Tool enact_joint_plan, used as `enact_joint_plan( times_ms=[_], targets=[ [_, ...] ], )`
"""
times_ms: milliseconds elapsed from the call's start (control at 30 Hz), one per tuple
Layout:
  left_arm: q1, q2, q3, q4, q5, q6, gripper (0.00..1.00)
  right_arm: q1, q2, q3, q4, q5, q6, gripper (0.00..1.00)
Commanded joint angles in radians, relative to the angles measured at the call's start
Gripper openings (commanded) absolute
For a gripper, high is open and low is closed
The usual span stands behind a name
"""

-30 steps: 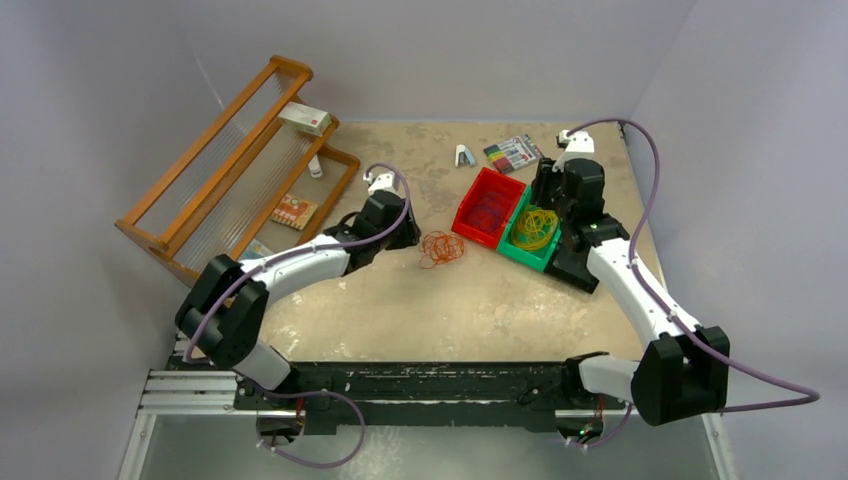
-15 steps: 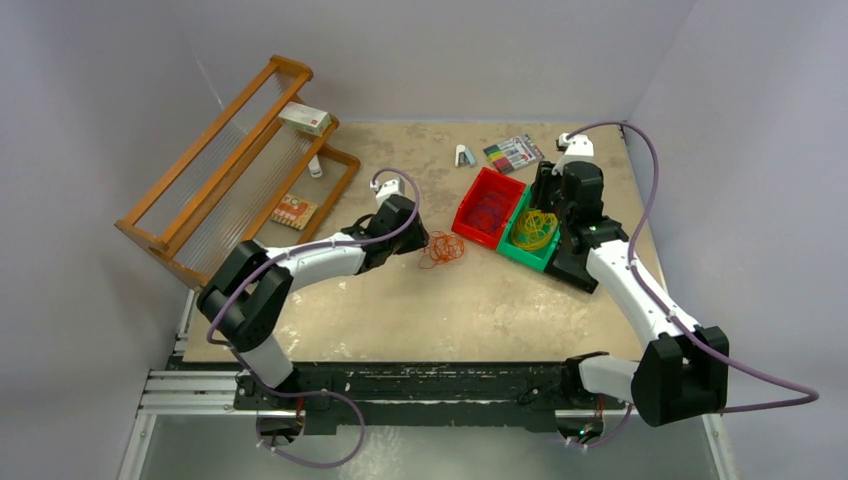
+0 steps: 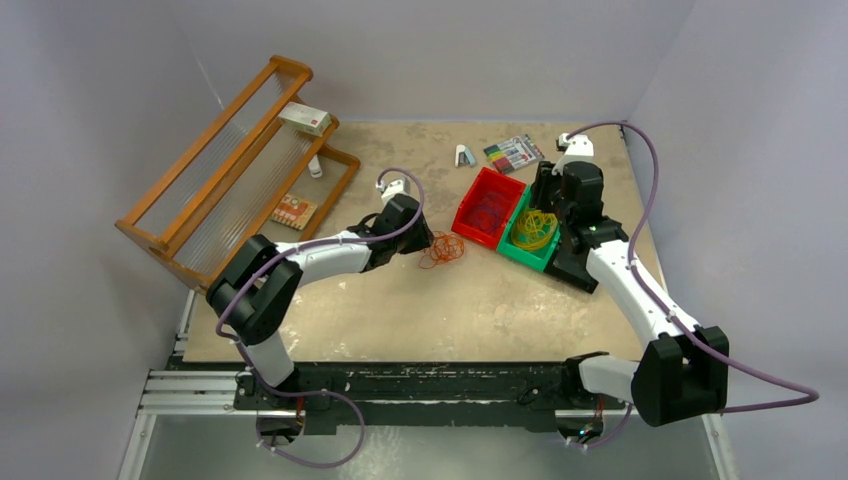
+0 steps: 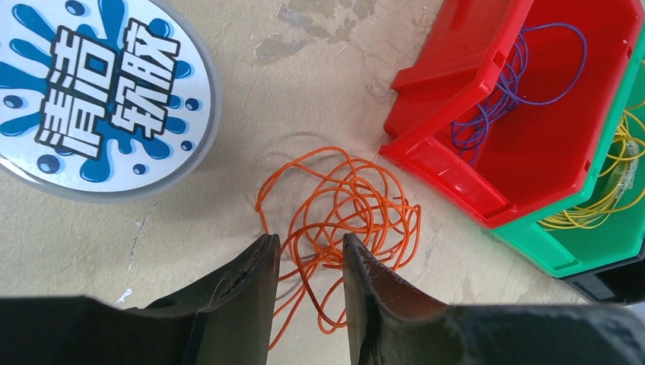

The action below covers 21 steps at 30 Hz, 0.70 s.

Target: Untangle the cables

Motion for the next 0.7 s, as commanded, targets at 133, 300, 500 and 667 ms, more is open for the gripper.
enact_joint_plan(
  times_ms=[133, 300, 500, 667],
  targets=[
    [-0.007, -0.02, 0.022, 0.022, 0.01, -0.008, 0.35, -0.004, -0.021, -0.004, 0.031, 0.005, 0.012, 0.47],
    [-0.01, -0.004, 0.024, 0.054, 0.058, -0.02, 0.34, -0.004, -0.021, -0.002, 0.026, 0.003, 0.014, 0.47],
    [-0.018, -0.006, 0.013, 0.056, 0.064, -0.025, 0.28, -0.004, -0.029, -0.006, 0.022, 0.005, 0.018, 0.47],
    [-0.017, -0.023, -0.005, 0.061, 0.054, -0.027, 0.14, -0.004, -0.036, -0.009, 0.024, 0.009, 0.024, 0.47]
  ],
)
